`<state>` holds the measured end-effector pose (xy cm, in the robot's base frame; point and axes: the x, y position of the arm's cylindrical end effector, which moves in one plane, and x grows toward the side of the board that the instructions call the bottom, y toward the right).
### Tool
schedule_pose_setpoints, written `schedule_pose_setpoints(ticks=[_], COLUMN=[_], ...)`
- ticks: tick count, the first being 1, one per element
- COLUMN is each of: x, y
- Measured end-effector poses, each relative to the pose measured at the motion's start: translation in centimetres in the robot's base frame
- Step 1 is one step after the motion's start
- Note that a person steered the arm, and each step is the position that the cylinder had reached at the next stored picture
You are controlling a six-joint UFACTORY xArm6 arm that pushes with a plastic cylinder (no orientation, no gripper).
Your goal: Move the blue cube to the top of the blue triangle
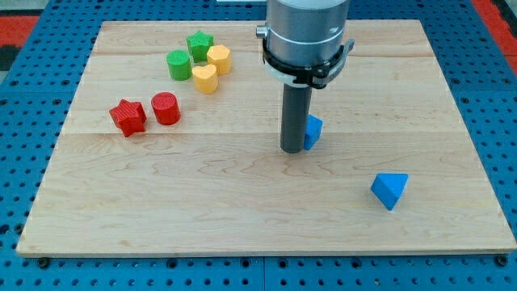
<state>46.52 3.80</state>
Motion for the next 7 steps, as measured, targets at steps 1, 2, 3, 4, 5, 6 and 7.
schedule_pose_setpoints(ticks=[1, 2, 3, 4, 5, 6, 7], x=[-1.7, -2.0, -4.1, -7.3, -3.4, -2.0, -9.7], y=[-5.0, 2.2, 4.5, 5.8, 13.2, 13.8, 13.4])
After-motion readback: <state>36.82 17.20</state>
